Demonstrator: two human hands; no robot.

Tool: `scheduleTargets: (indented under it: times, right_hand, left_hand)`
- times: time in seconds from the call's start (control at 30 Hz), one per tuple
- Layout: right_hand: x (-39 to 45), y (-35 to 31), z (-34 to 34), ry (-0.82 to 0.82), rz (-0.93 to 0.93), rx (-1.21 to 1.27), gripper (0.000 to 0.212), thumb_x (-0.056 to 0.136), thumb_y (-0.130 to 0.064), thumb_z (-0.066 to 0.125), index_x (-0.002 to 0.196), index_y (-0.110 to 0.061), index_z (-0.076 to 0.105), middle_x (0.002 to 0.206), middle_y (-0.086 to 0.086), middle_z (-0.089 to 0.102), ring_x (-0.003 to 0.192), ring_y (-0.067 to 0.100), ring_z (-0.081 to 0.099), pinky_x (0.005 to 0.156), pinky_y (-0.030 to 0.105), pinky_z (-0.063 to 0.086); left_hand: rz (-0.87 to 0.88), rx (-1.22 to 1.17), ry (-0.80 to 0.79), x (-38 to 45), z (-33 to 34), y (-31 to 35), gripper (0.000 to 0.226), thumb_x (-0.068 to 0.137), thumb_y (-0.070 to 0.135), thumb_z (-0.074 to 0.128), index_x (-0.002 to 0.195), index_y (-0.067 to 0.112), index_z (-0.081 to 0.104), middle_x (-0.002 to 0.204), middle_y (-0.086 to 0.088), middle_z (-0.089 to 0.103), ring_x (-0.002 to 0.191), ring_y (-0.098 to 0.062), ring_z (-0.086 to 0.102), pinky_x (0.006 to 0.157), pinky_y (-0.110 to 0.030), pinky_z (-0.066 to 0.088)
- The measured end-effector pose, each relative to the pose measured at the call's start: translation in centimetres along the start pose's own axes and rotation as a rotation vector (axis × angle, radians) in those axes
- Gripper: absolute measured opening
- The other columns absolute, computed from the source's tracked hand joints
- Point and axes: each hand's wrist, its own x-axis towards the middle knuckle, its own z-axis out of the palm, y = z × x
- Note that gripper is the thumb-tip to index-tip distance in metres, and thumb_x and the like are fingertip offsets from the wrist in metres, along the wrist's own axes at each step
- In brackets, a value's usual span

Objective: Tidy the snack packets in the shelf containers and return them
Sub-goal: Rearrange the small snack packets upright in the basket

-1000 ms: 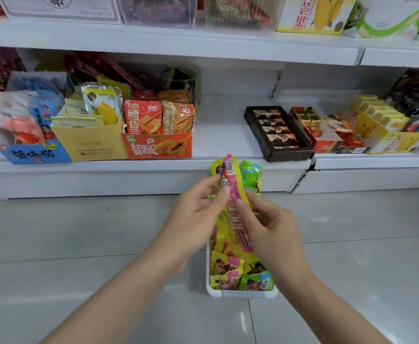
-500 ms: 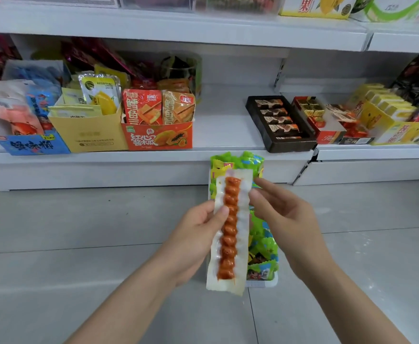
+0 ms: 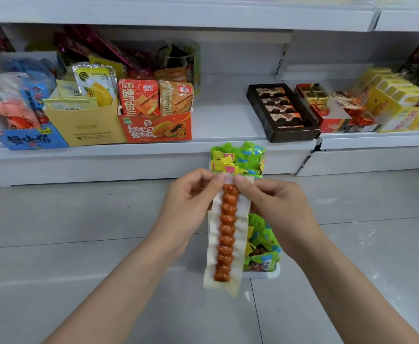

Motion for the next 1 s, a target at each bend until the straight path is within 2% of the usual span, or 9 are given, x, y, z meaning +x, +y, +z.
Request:
scheduleTargets:
  times: [0.1, 0.2, 0.33, 0.4, 0.53, 0.77, 0.83, 0.9, 1.0]
  right_hand:
    - [0.1, 0.2, -0.4, -0.006, 0.092, 0.138, 0.035, 0.081, -0.034, 0.072, 0.089, -0.001, 0.078, 0.095, 0.022, 0.075, 0.083, 0.030, 0.067, 0.090, 0.049, 0.056]
    - [0.1, 0.6, -0.5, -0.027, 0.148, 0.193, 0.037, 0.084, -0.033, 0.070, 0.092, 0.003, 0.076, 0.100, 0.027, 0.072, 0.084, 0.032, 0.063, 0.086, 0.045, 0.055]
    - [0.7, 0.8, -0.7, 0.098, 0.133, 0.163, 0.028, 0.086, -0.030, 0.074, 0.076, -0.005, 0.078, 0.076, 0.019, 0.068, 0.065, 0.026, 0.055, 0.065, 0.035, 0.050]
    - [1.3, 0.6, -1.3, 0.198, 0.124, 0.156, 0.027, 0.086, -0.030, 0.076, 0.072, -0.007, 0.077, 0.070, 0.015, 0.056, 0.054, 0.017, 0.043, 0.062, 0.032, 0.042]
    - [2.1, 0.2, -3.1, 0.296, 0.144, 0.202, 0.029, 0.085, -0.030, 0.077, 0.062, -0.011, 0.077, 0.066, 0.009, 0.059, 0.043, 0.008, 0.043, 0.053, 0.023, 0.045]
    - [2.0, 0.7, -4.1, 0.320, 0.190, 0.295, 0.034, 0.086, -0.026, 0.077, 0.055, -0.013, 0.073, 0.057, 0.001, 0.062, 0.039, 0.007, 0.044, 0.047, 0.018, 0.048]
    - [2.0, 0.7, -4.0, 0.292, 0.188, 0.341, 0.037, 0.088, -0.026, 0.075, 0.053, -0.014, 0.070, 0.053, -0.003, 0.058, 0.039, 0.006, 0.039, 0.046, 0.018, 0.044]
    - [2.0, 0.7, -3.9, 0.190, 0.172, 0.477, 0.035, 0.092, -0.027, 0.069, 0.059, -0.015, 0.067, 0.052, -0.005, 0.049, 0.039, 0.004, 0.033, 0.043, 0.015, 0.038]
    - [1.7, 0.7, -3.1, -0.037, 0.111, 0.655, 0.022, 0.088, -0.030, 0.066, 0.078, -0.012, 0.070, 0.064, -0.003, 0.044, 0.044, 0.002, 0.030, 0.041, 0.012, 0.032]
  left_hand:
    - [-0.113, -0.136, -0.027, 0.0, 0.3, -0.3, 0.019, 0.097, 0.023, 0.060, 0.085, 0.010, 0.068, 0.089, -0.013, 0.067, 0.085, -0.023, 0.062, 0.084, -0.036, 0.051]
    - [-0.210, -0.248, -0.047, 0.0, 0.6, -0.2, 0.018, 0.097, 0.021, 0.060, 0.087, 0.011, 0.072, 0.092, -0.011, 0.073, 0.080, -0.017, 0.068, 0.077, -0.028, 0.056]
    - [-0.229, -0.212, -0.031, -0.5, 1.2, -0.2, 0.011, 0.096, 0.018, 0.061, 0.095, 0.012, 0.070, 0.094, -0.008, 0.074, 0.081, -0.017, 0.068, 0.076, -0.029, 0.056]
    - [-0.271, -0.191, -0.140, -1.9, 1.3, -1.0, 0.016, 0.094, 0.015, 0.062, 0.109, 0.013, 0.068, 0.102, -0.007, 0.075, 0.088, -0.018, 0.072, 0.074, -0.028, 0.058]
    - [-0.352, -0.114, -0.455, -5.5, 0.8, -2.9, 0.032, 0.095, 0.013, 0.064, 0.127, 0.014, 0.065, 0.121, -0.008, 0.072, 0.112, -0.026, 0.068, 0.095, -0.038, 0.056]
    - [-0.386, -0.318, -0.570, -6.2, -0.4, -3.3, 0.052, 0.086, -0.008, 0.063, 0.135, 0.009, 0.059, 0.136, -0.016, 0.061, 0.124, -0.028, 0.060, 0.098, -0.028, 0.051]
    - [-0.439, -0.441, -0.590, -6.2, -0.3, -3.1, 0.053, 0.085, 0.006, 0.073, 0.136, 0.010, 0.058, 0.141, -0.017, 0.056, 0.127, -0.029, 0.057, 0.103, -0.034, 0.049]
    - [-0.553, -0.635, -0.623, -6.1, 0.1, -2.8, 0.058, 0.087, 0.036, 0.073, 0.137, 0.013, 0.057, 0.145, -0.019, 0.051, 0.132, -0.037, 0.052, 0.111, -0.048, 0.042]
    - [-0.669, -0.695, -0.554, -6.2, 1.2, -2.6, 0.054, 0.086, 0.048, 0.065, 0.123, 0.009, 0.069, 0.129, -0.023, 0.063, 0.115, -0.037, 0.065, 0.100, -0.053, 0.051]
